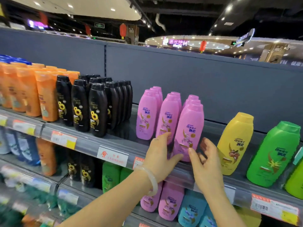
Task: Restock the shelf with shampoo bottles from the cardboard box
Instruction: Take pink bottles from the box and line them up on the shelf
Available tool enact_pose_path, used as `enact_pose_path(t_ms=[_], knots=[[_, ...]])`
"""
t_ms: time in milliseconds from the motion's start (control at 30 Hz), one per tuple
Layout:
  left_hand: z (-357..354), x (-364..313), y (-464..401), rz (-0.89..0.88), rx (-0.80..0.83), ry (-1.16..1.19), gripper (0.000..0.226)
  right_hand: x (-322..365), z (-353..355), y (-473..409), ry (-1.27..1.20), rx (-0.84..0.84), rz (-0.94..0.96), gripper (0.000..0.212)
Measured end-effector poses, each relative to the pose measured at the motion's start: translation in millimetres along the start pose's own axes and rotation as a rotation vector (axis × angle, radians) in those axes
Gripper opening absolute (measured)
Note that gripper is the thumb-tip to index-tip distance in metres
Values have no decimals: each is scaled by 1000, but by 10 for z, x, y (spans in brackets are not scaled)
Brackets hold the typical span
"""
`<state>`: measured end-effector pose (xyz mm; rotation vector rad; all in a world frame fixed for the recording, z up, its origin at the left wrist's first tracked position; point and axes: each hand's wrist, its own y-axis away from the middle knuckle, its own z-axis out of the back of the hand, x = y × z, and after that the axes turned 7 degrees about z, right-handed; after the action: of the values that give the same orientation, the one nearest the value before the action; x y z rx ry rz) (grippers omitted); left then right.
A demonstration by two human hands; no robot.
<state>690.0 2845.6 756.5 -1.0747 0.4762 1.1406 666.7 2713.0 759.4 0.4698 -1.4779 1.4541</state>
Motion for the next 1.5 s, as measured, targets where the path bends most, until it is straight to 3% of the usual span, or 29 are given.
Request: enact_pose_path(t_ms=[100, 233, 333, 600, 700, 800, 900, 1067, 1233, 1500], knots=[[134, 223, 221, -78, -129, -41, 54, 54, -199, 257, 72, -170, 254, 47], [539, 659, 498, -85, -196, -137, 41, 226, -713, 538, 17, -50, 310, 32], [985, 1025, 778, 67, -174, -254, 44, 333, -1205, 733, 32, 110, 273, 29], [2972, 2282, 2336, 757, -27, -512, 54, 646, -3228, 2025, 170, 791, -35, 36], [3721, 2638, 2941, 876, -56, -574, 47, 726, -3969, 2719, 239, 1022, -106, 43], [4300, 2930, 3404, 986, -63, -592, 35, 788, -4500, 3336, 257, 1142, -158, 44], [4650, 3274, 3697, 1075, -45, -596, 45, 801, -4875, 3738, 318, 1260, -199, 48], [5020, 3942, 3906, 1229, 10, -548, 51, 580, -5472, 3997, 375, 1315, -318, 47], [5320, 4891, 3820, 1304, 105, -552, 53, 55, -6310, 4155, 371, 1246, -537, 44], [5590, 6808, 3775, 1410, 403, -560, 43, -976, -7833, 4962, 389, 1160, -980, 39]])
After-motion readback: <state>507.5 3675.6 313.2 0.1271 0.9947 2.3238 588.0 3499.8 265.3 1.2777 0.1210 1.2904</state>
